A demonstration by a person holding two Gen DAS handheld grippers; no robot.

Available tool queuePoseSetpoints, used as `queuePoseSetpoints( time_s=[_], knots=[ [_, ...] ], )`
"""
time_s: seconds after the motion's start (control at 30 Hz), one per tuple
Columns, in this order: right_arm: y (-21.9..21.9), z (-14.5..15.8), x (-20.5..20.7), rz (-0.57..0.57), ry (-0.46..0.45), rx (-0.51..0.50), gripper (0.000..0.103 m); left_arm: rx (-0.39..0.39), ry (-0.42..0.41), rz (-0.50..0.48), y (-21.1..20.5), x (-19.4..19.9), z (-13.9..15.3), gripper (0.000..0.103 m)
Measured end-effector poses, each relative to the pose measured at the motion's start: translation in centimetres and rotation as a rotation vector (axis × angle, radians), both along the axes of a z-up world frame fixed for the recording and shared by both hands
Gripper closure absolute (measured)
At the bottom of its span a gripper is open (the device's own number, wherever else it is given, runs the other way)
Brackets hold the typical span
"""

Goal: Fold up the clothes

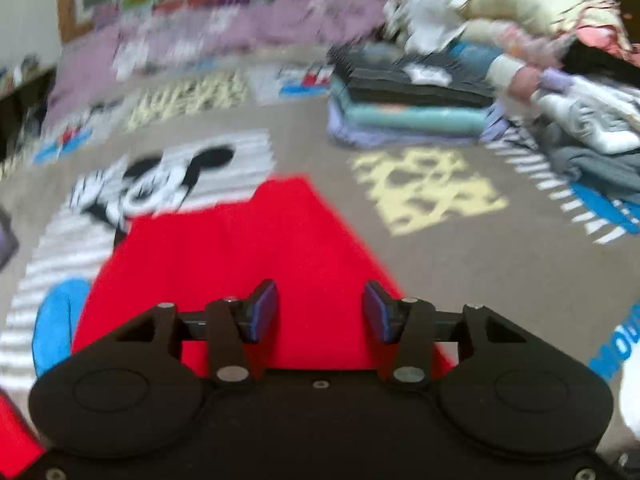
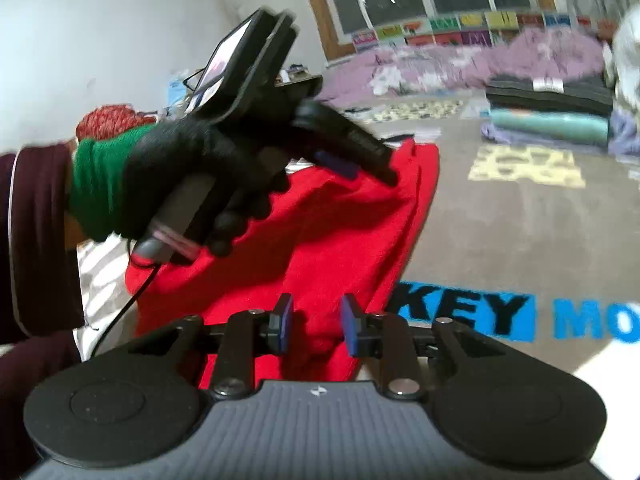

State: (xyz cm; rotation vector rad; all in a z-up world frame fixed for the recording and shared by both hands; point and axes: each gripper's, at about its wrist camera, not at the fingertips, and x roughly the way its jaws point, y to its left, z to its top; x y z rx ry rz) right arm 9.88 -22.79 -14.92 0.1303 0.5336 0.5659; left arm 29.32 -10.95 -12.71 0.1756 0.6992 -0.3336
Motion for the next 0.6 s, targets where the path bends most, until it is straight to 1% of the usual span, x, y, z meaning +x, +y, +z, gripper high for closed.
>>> queuePoseSetpoints(
  time_s=[0.07,0.1,0.13,0.17,0.2,0.23,0.33,0.37,0.4,0.5,0.6],
  knots=[
    [0.7,-0.2,-0.4,-0.011,-0.017,-0.039,0.074,0.034,0.008,-0.002,-0.9,0.5,-0.6,0.056],
    [1.0,-0.3,-0.4,-0.01,-0.016,-0.052,0.073,0.051,0.038,-0.003,-1.2,1.0,-1.3,0.056],
    [1.1,-0.5,-0.4,-0.009,-0.011,-0.054,0.072,0.048,0.042,-0.008,-1.2,1.1,-1.8,0.055],
    [1.1,-0.5,-0.4,-0.006,-0.008,-0.048,0.07,0.042,0.049,-0.011,-1.0,1.3,-1.7,0.055],
    [1.0,-0.6,-0.3,-0.004,-0.004,-0.043,0.069,0.034,0.06,-0.01,-0.8,1.4,-1.3,0.054],
    [1.0,-0.7,-0.3,-0.001,-0.001,-0.037,0.066,0.022,0.065,-0.01,-0.6,1.3,-0.8,0.054],
    [1.3,-0.8,-0.9,0.01,-0.018,-0.059,0.061,-0.031,0.028,0.006,1.2,-0.9,0.7,0.054],
    [1.3,-0.7,-1.1,0.013,-0.025,-0.058,0.058,-0.067,0.016,0.02,2.2,-2.1,1.0,0.05],
    [1.2,-0.7,-1.4,0.014,-0.032,-0.05,0.057,-0.114,0.012,0.038,3.4,-3.3,1.2,0.044],
    [0.4,0.0,-2.4,0.001,-0.062,0.003,0.056,-0.248,0.009,0.109,7.1,-6.8,1.4,0.042],
    [-0.3,0.9,-3.6,-0.032,-0.107,0.012,0.056,-0.381,-0.012,0.212,11.2,-10.6,1.4,0.042]
  ],
)
